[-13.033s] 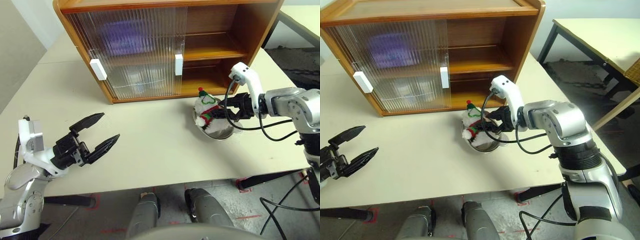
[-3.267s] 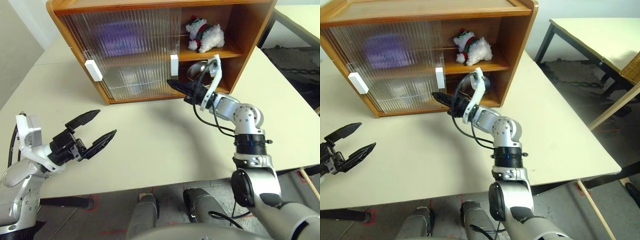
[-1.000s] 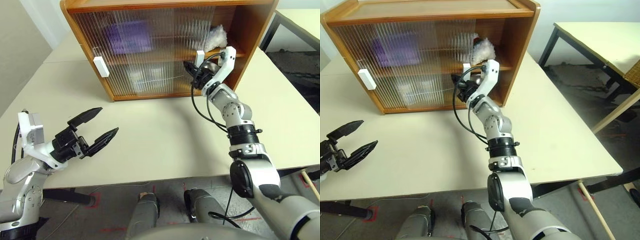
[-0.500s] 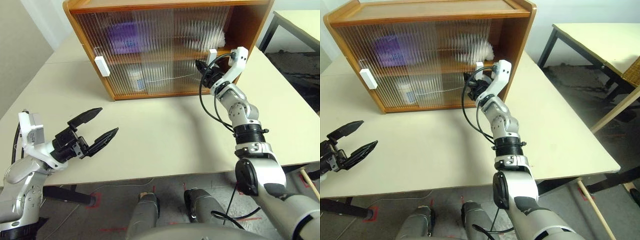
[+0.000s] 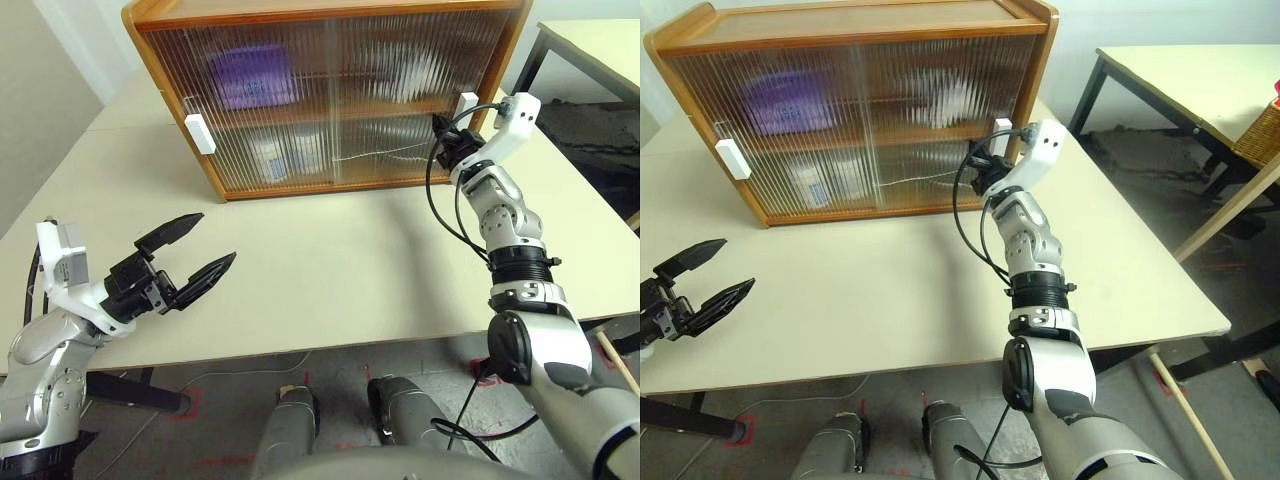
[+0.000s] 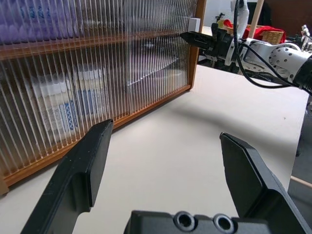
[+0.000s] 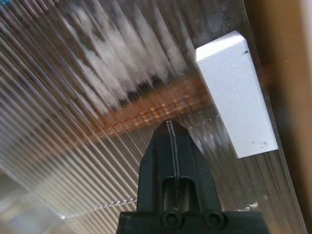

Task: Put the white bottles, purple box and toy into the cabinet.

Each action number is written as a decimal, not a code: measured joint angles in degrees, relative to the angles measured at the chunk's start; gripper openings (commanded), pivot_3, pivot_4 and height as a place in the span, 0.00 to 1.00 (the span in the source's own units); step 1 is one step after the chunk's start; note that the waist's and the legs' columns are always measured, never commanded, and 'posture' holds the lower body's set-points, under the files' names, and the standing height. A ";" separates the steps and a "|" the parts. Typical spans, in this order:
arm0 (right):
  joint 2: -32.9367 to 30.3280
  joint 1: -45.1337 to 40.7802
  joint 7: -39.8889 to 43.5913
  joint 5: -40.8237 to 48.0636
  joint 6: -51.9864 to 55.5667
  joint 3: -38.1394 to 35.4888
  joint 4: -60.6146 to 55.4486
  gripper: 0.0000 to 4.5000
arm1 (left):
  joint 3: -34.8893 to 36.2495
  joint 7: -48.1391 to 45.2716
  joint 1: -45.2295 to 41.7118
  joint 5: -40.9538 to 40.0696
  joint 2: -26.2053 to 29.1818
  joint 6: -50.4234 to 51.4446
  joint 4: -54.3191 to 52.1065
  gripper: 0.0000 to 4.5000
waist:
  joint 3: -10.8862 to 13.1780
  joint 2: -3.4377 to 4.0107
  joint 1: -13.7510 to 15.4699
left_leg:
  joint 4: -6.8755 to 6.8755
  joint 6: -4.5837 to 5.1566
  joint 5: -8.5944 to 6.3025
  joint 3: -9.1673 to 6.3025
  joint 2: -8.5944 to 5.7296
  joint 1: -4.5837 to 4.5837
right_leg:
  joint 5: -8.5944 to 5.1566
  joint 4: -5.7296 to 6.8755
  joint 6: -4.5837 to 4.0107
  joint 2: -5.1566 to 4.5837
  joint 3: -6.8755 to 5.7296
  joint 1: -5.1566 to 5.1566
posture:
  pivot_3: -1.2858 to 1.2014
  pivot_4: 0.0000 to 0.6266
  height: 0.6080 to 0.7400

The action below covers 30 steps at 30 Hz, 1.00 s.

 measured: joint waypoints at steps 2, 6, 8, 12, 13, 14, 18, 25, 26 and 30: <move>-0.37 -0.01 -0.18 -0.20 -0.53 -0.19 0.16 0.01 | -0.01 0.00 0.00 0.01 0.00 0.00 0.00 1.00 | 0.00 0.00 -0.18 | 0.00 0.08 0.05 0.00 0.00 0.03 | 0.11 0.00 0.10 0.00 0.00 0.00 | 0.47 0.16 1.00; -0.52 -0.01 -0.29 -1.40 -1.38 -0.10 0.20 0.01 | -0.16 0.00 -0.16 0.01 0.00 0.00 0.00 1.00 | 0.00 0.00 -0.66 | 0.02 0.73 0.44 0.01 0.00 0.11 | 0.23 -0.02 0.17 0.00 0.01 0.01 | 0.47 0.16 1.00; -0.54 -0.03 -0.39 -1.76 -1.81 -0.10 0.25 0.01 | -0.17 -0.01 -0.16 0.02 0.00 0.00 0.00 1.00 | 0.00 0.00 -0.74 | 0.03 0.73 0.44 0.02 0.00 0.10 | 0.23 -0.12 0.18 0.00 0.01 0.04 | 0.47 0.16 1.00; -0.53 -0.13 -0.41 -1.59 -1.84 -0.15 0.33 0.01 | -0.17 -0.02 -0.16 0.02 0.04 0.00 0.01 1.00 | 0.00 0.00 -0.82 | 0.07 0.61 0.37 0.03 -0.01 0.03 | 0.23 -0.26 0.18 -0.02 0.04 0.04 | 0.47 0.16 1.00; -0.53 -0.13 -0.29 -1.46 -1.62 -0.15 0.28 0.01 | -0.17 -0.03 -0.15 0.02 0.06 0.01 0.01 1.00 | 0.00 0.00 -0.85 | 0.07 0.55 0.33 0.04 -0.01 0.02 | 0.23 -0.27 0.18 -0.03 0.05 0.03 | 0.47 0.16 1.00; -0.52 -0.13 -0.19 -1.43 -1.31 -0.15 0.21 0.01 | -0.17 -0.03 -0.15 0.02 0.08 0.02 0.01 1.00 | 0.00 0.00 -0.88 | 0.07 0.48 0.30 0.04 -0.01 0.02 | 0.23 -0.28 0.18 -0.03 0.06 0.02 | 0.47 0.16 1.00; -0.26 0.19 -0.61 -1.48 -0.66 -0.14 -0.99 0.01 | -0.16 -0.04 -0.02 0.02 0.18 0.09 0.01 1.00 | 0.01 0.02 -0.93 | 0.03 0.26 0.17 0.03 0.00 0.02 | 0.23 -0.24 0.18 -0.03 0.05 -0.04 | 0.47 0.16 1.00; 1.67 2.59 -1.80 -1.48 0.23 -0.12 -6.38 0.01 | -0.16 -0.04 0.22 0.01 0.20 0.13 0.01 1.00 | 0.02 0.03 -0.98 | 0.00 0.69 0.42 0.03 0.01 0.03 | 0.28 -0.17 0.20 -0.01 0.02 -0.12 | 0.47 0.16 1.00; 2.08 2.93 -1.85 -1.48 0.48 -0.11 -7.21 0.01 | -0.16 -0.04 0.24 0.01 0.20 0.13 0.01 1.00 | 0.02 0.03 -1.03 | 0.00 0.70 0.42 0.03 0.01 0.03 | 0.28 -0.17 0.20 -0.01 0.01 -0.13 | 0.47 0.16 1.00; 3.90 4.71 -1.94 -1.38 2.01 0.22 -11.46 0.01 | -0.15 -0.04 0.27 0.01 0.20 0.13 0.01 1.00 | 0.01 0.03 -1.41 | 0.00 0.75 0.45 0.03 0.03 0.02 | 0.20 -0.19 0.22 0.04 0.01 -0.20 | 0.47 0.15 1.00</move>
